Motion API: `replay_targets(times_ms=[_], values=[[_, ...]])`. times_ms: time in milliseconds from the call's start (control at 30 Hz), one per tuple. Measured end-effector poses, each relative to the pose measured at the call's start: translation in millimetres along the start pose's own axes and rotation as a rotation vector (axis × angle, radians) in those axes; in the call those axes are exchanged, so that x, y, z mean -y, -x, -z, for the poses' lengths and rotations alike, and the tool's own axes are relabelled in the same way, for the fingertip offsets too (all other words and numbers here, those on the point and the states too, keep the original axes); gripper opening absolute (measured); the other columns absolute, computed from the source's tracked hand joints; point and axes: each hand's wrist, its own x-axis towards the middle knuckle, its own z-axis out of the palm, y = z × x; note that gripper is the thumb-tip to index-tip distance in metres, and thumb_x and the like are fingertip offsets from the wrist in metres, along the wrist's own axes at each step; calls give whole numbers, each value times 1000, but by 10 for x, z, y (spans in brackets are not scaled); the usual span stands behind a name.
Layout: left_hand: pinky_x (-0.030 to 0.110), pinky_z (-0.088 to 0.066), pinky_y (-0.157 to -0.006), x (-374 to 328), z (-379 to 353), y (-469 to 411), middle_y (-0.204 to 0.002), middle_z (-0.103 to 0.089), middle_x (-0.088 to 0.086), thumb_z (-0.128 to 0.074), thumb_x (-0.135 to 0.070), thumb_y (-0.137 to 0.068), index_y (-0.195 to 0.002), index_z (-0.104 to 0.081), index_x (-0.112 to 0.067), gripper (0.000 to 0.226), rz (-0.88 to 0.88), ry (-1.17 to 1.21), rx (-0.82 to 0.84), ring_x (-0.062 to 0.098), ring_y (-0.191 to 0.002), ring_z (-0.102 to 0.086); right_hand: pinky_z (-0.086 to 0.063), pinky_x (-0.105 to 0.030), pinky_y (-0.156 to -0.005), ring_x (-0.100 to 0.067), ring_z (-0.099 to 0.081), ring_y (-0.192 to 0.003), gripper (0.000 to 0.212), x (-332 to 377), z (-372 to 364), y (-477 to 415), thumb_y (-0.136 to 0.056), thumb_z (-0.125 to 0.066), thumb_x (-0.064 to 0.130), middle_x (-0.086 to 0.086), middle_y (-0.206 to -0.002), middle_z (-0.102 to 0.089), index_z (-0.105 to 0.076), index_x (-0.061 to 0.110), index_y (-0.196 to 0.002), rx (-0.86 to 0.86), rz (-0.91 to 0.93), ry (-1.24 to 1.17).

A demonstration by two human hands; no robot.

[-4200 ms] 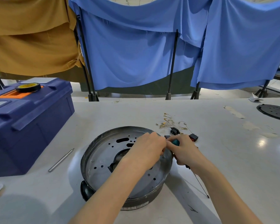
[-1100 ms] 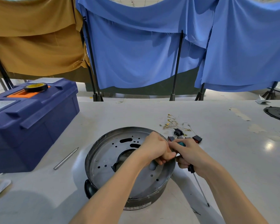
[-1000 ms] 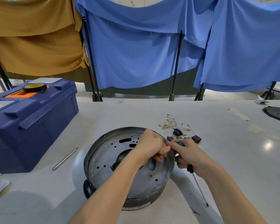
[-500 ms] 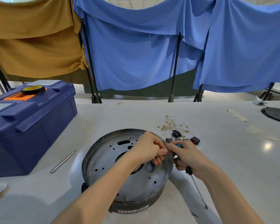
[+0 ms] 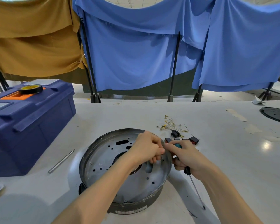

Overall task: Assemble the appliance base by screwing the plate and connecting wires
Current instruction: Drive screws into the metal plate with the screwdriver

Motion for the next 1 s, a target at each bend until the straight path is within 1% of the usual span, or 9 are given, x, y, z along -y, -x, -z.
replay_targets(times_ms=[167,300,400,467,533,633,767,900,1000], values=[[21,-47,-45,35,-76,62,-53,-61,2,-70,-9,-87,-70,-66,-11,18,-68,57,96,12,-41,-53,-23,-19,-37,-14,-24,-36,26,-14,1,-8,-99,-55,18,-5,-46,-43,-60,-2,-83,4,3,8],[25,-53,-52,59,-16,50,-60,-64,5,-66,-12,-91,-81,-68,-8,11,-139,-24,42,15,-49,-58,-23,-18,-37,-14,-24,-36,26,-14,6,-13,-98,-57,19,-7,-50,-44,-63,2,-80,3,3,-14],[33,-53,-65,76,-2,57,-71,-68,5,-61,-23,-95,-86,-63,-16,11,-244,-351,-23,14,-59,-60,-23,-18,-38,-14,-24,-35,25,-10,1,-10,-99,-56,19,-4,-46,-42,-62,2,-80,1,5,-9],[37,-47,-71,69,-36,62,-88,-69,7,-54,-29,-98,-97,-60,-15,15,-342,-651,-39,23,-81,-62,-23,-18,-38,-14,-24,-35,27,-5,1,-3,-99,-54,17,-3,-46,-42,-61,3,-77,-4,6,5],[35,-37,-67,65,-68,63,-106,-65,6,-46,-28,-102,-110,-53,-13,18,-474,-916,-36,29,-97,-62,-24,-19,-37,-14,-24,-35,33,1,-3,3,-100,-51,15,-4,-47,-43,-60,7,-69,-8,2,17],[33,-30,-61,75,-73,100,-111,-59,3,-35,-30,-106,-116,-44,-14,21,-605,-1107,-49,26,-99,-62,-25,-19,-37,-14,-25,-35,34,9,-8,7,-101,-48,13,-4,-47,-45,-60,6,-70,-15,-5,27],[31,-32,-57,120,-87,133,-104,-60,1,-37,-24,-106,-116,-48,-13,18,-652,-1134,-55,23,-91,-64,-24,-18,-37,-13,-25,-34,27,6,-10,9,-101,-48,13,-4,-46,-44,-60,0,-80,-22,-8,13],[31,-31,-63,117,-61,143,-109,-60,1,-31,-28,-107,-117,-46,-16,22,-526,-1071,-86,26,-96,-61,-23,-18,-37,-13,-24,-33,25,13,-18,22,-100,-53,16,-2,-42,-41,-58,1,-80,-15,-6,-1],[30,-26,-61,112,-38,190,-101,-60,3,-28,-32,-107,-110,-46,-15,25,-518,-1069,-76,28,-89,-59,-23,-18,-37,-13,-24,-32,22,24,-22,16,-99,-55,16,-1,-41,-40,-58,1,-83,-14,-4,-14]])
